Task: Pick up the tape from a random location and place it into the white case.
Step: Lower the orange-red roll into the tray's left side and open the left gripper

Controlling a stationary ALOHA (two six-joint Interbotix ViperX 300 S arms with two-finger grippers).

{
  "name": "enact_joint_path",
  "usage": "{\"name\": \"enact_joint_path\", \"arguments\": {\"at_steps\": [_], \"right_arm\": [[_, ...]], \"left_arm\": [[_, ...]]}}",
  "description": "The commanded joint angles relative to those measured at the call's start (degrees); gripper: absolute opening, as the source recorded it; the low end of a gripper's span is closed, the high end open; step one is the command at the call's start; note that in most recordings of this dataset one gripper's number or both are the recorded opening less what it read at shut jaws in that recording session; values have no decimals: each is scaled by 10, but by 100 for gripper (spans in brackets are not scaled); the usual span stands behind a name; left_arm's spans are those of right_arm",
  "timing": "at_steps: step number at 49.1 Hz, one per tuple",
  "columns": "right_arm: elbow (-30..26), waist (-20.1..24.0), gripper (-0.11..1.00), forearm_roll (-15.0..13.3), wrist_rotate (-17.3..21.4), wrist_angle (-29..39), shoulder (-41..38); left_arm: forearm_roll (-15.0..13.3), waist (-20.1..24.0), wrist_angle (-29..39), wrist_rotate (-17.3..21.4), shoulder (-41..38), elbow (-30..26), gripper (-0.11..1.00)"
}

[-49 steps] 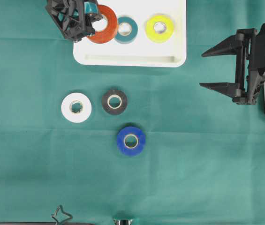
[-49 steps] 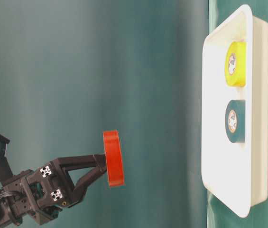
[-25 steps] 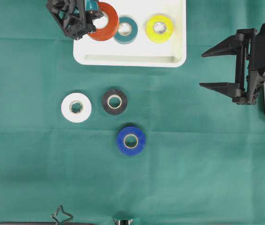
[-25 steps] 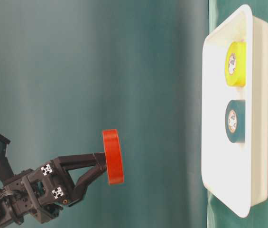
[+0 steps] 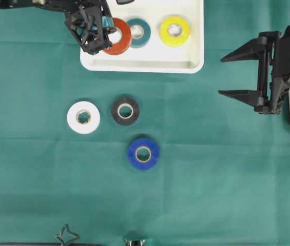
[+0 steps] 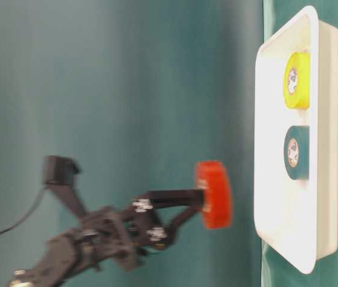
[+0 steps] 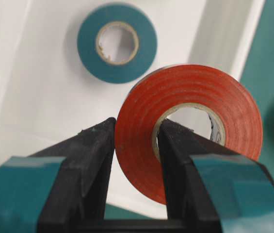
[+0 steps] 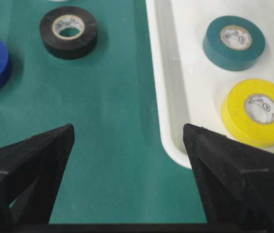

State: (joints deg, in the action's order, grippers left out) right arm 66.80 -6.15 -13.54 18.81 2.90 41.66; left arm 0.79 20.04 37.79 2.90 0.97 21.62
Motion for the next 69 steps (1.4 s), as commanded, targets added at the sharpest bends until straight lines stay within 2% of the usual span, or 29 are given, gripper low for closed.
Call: {"name": "enact_joint_path", "arguments": {"at_steps": [1,18,69], "right_arm": [[-13,0,89,-1,-1,-4,-1],[-13,0,89,-1,-1,-4,-1],[-14,0,89,-1,-1,-4,-5]], "left_arm": [[-2,4,-30,-1,-10,8,23],[-3,30,-110,-1,-29,59,23],[-6,31,-119,0,-34,63,23]]}}
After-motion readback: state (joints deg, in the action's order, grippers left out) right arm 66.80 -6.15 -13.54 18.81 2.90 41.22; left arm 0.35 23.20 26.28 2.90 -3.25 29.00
